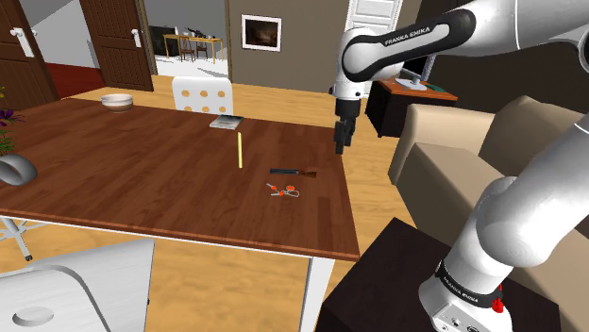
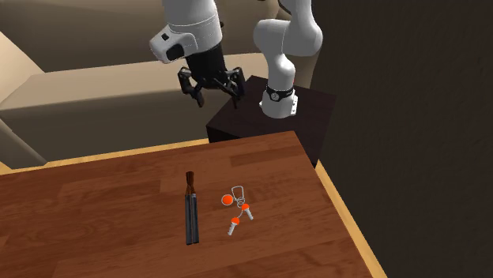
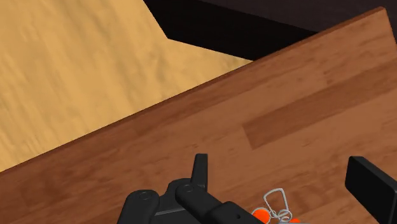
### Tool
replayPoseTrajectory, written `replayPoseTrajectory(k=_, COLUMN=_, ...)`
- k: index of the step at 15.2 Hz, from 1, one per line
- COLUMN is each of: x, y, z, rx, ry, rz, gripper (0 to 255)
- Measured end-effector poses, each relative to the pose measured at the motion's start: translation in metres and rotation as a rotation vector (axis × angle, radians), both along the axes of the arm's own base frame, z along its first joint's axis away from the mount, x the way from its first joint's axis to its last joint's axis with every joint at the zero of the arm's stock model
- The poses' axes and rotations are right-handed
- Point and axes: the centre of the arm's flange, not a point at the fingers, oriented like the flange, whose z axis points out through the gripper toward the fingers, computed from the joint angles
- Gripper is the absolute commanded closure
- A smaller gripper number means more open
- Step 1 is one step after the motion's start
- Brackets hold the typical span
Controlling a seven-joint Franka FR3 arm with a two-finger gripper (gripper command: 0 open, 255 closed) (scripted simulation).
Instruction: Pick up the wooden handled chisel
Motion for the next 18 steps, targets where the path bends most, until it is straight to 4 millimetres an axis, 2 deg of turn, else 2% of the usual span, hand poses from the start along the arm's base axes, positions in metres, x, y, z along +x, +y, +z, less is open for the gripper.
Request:
replayPoseTrajectory(k=6, x=0.063, y=-0.006, z=-0.046, rx=-0.004, ry=-0.015, rz=0.127, gripper=0)
replayPoseTrajectory(k=17, x=0.177, y=0.020, z=-0.126, rx=-0.009, ry=-0.041, rz=0.362, gripper=0)
replayPoseTrajectory(k=18, x=0.183, y=0.022, z=-0.130, rx=-0.009, ry=-0.042, rz=0.373, gripper=0)
